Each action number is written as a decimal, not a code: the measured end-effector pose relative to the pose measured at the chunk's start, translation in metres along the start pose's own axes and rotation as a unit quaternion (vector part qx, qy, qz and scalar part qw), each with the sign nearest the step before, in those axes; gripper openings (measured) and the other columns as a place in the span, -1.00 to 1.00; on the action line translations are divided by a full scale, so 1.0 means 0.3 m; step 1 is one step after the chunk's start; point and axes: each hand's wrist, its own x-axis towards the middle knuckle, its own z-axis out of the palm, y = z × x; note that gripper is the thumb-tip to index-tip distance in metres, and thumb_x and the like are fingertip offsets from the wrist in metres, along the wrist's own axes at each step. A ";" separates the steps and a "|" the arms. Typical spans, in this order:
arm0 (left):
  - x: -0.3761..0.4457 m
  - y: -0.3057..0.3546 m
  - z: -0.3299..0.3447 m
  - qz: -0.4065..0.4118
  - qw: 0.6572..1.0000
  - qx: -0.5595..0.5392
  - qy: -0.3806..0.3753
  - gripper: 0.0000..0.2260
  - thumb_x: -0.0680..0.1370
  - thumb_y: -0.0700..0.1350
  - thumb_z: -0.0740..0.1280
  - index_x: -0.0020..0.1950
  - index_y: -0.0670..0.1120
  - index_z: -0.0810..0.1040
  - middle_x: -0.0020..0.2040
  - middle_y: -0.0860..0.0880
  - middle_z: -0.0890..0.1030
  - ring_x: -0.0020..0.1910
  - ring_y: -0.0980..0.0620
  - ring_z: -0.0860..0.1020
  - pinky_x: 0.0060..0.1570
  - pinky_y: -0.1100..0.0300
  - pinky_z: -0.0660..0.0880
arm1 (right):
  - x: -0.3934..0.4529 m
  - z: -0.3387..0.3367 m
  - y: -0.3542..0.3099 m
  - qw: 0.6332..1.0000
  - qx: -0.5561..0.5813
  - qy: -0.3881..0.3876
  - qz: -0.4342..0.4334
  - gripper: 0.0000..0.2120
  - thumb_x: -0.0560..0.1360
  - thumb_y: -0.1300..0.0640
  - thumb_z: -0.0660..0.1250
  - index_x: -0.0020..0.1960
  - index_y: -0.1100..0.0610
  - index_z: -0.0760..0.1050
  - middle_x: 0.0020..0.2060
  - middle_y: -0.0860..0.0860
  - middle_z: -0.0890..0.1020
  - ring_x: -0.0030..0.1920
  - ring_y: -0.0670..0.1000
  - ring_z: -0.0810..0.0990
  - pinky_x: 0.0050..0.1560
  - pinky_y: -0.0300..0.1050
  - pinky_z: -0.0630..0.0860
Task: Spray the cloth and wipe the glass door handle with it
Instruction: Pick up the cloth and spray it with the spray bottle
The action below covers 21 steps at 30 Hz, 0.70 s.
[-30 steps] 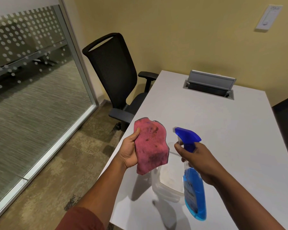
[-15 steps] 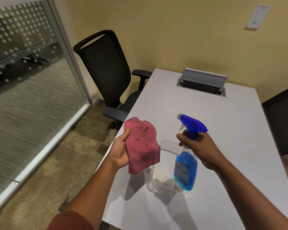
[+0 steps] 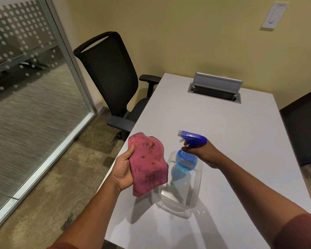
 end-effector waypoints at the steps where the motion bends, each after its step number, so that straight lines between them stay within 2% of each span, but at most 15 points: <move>1: -0.001 -0.001 -0.001 -0.001 1.000 0.000 0.000 -0.51 0.62 0.15 0.22 0.40 -0.16 0.54 0.33 -0.26 0.60 0.22 -0.21 0.63 0.29 -0.13 0.50 | 0.011 0.000 0.008 1.000 -0.003 0.001 0.004 -0.81 0.44 0.40 0.45 -0.07 0.16 0.53 -0.22 0.06 0.58 -0.16 -0.01 0.56 -0.12 -0.20 0.55; 7: -0.005 -0.009 -0.010 0.002 1.000 0.001 0.003 -0.54 0.64 0.13 0.20 0.35 -0.16 0.57 0.26 -0.24 0.64 0.17 -0.19 0.66 0.20 -0.11 0.58 | 0.041 -0.010 0.055 1.000 0.006 0.009 0.023 -0.76 0.43 0.50 0.35 -0.05 0.20 0.53 -0.19 0.08 0.58 -0.19 -0.01 0.55 -0.21 -0.27 0.55; 10: -0.002 -0.021 -0.016 -0.001 1.000 0.000 0.010 -0.56 0.64 0.12 0.21 0.33 -0.15 0.59 0.26 -0.24 0.64 0.18 -0.21 0.64 0.27 -0.13 0.52 | 0.053 -0.005 0.077 0.999 0.004 0.018 0.027 -0.76 0.43 0.49 0.36 -0.03 0.20 0.53 -0.17 0.09 0.58 -0.14 0.00 0.55 -0.16 -0.23 0.54; 15: -0.001 -0.036 -0.031 -0.010 1.000 -0.012 0.017 -0.58 0.63 0.12 0.22 0.18 -0.14 0.72 0.26 -0.23 0.65 0.16 -0.19 0.66 0.33 -0.13 0.45 | 0.071 -0.011 0.094 0.999 -0.004 0.027 0.019 -0.77 0.43 0.48 0.35 -0.05 0.18 0.56 -0.17 0.08 0.61 -0.13 0.00 0.56 -0.11 -0.15 0.53; 21: 0.004 -0.060 -0.038 -0.015 0.999 -0.021 0.022 -0.56 0.59 0.13 0.26 0.26 -0.16 0.67 0.27 -0.23 0.64 0.16 -0.18 0.67 0.31 -0.12 0.47 | 0.073 -0.031 0.114 0.999 0.014 0.025 0.022 -0.78 0.43 0.48 0.33 -0.06 0.21 0.55 -0.17 0.11 0.59 -0.12 0.01 0.55 -0.11 -0.14 0.52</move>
